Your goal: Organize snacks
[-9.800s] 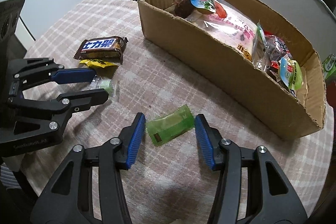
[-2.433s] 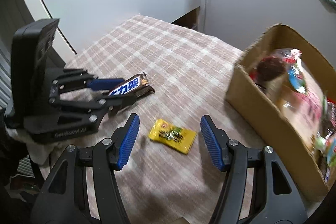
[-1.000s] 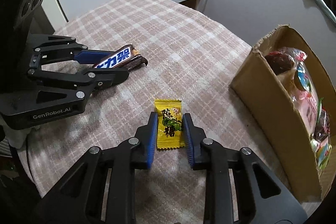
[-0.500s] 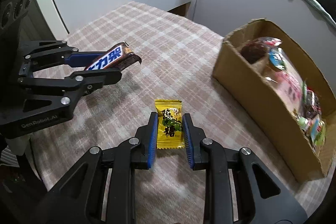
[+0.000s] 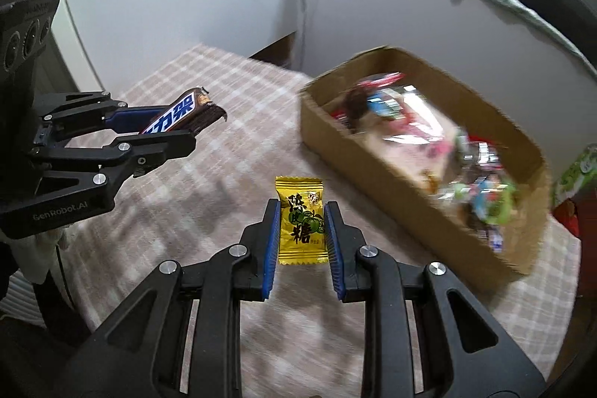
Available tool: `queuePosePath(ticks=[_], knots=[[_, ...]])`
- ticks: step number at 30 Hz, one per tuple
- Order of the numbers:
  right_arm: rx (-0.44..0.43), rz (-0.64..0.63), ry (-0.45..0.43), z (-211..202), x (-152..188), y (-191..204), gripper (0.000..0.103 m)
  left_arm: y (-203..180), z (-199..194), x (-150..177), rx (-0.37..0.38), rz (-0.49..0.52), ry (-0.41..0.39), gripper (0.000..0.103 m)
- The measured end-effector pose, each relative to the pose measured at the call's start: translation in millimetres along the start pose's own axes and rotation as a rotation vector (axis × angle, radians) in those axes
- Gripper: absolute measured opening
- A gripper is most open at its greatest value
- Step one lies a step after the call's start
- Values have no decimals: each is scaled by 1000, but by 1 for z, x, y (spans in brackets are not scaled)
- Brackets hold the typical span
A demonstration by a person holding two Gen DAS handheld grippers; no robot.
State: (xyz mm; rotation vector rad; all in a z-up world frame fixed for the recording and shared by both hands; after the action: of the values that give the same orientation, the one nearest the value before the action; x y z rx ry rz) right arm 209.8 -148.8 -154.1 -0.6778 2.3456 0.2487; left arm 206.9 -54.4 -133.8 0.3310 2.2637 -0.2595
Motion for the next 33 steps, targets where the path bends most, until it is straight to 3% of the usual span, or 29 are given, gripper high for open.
queuePosePath(ticks=[14,23,25,27,33], knots=[[152,151,-78,-30,-23,-107,24,-46,44,-67,56,29,-40,27],[185,175,-56,-16,-23,-133,25,-57,66,-83,42,49,-38,27],[203,167,-56,-15,-23,-135,29,-57,67,-86,21,52,-48,27],[215,170,-69,-17,-24,-137,52,-57,64,-88,15,51,-58,29],[219,190,-96,-26,-24,-140,56,-56,54,-91,9,53,-74,34]])
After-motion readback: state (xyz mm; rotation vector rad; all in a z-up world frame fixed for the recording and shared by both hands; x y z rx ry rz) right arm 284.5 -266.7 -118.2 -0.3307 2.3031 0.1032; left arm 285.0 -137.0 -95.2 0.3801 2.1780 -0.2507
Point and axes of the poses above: each gripper's, at about its wrist camera, not at the fingertips, and z roughly the way its jaws point, y to its left, x to its underside, the point moved 10 cm from there along z, roughly the way its jaws point, and after that the axes turned 2 degrees about -y, right-handed, at the moved point
